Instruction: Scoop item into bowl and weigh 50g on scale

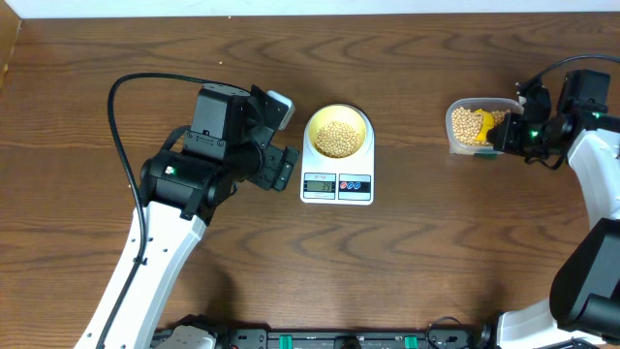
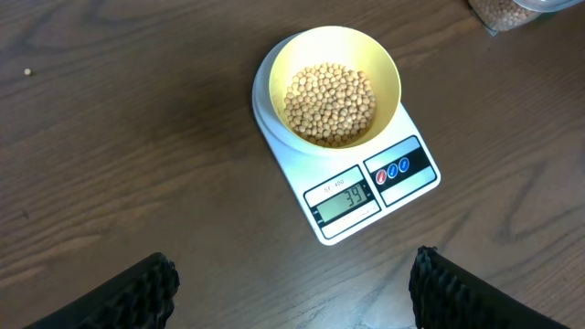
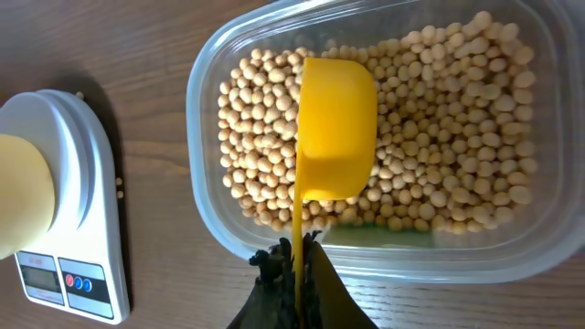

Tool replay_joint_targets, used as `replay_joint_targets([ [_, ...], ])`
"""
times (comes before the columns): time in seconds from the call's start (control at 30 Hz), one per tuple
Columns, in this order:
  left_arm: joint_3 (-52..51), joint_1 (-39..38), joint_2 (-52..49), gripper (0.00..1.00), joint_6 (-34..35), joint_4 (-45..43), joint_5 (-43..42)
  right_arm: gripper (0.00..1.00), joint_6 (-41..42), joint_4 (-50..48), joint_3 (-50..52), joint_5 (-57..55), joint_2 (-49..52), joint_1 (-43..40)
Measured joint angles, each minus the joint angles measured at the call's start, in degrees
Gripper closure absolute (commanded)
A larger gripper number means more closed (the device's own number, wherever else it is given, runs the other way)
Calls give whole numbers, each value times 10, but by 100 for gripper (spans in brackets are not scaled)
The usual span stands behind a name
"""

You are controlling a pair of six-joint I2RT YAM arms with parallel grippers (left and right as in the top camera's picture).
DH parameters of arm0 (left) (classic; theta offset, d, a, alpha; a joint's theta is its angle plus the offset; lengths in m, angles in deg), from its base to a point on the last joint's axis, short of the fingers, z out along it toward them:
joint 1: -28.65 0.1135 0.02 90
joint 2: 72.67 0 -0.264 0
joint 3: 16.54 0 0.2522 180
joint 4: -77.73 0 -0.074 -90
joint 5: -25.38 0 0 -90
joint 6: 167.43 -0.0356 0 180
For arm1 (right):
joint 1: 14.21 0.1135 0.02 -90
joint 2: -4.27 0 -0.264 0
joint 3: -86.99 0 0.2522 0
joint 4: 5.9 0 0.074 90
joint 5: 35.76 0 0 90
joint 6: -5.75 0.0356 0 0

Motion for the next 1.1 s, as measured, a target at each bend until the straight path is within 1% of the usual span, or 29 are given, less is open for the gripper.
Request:
replay_joint_targets([
  [1.1, 0, 0, 0, 17, 0, 0, 0, 99, 2, -10, 8, 9, 0, -10],
])
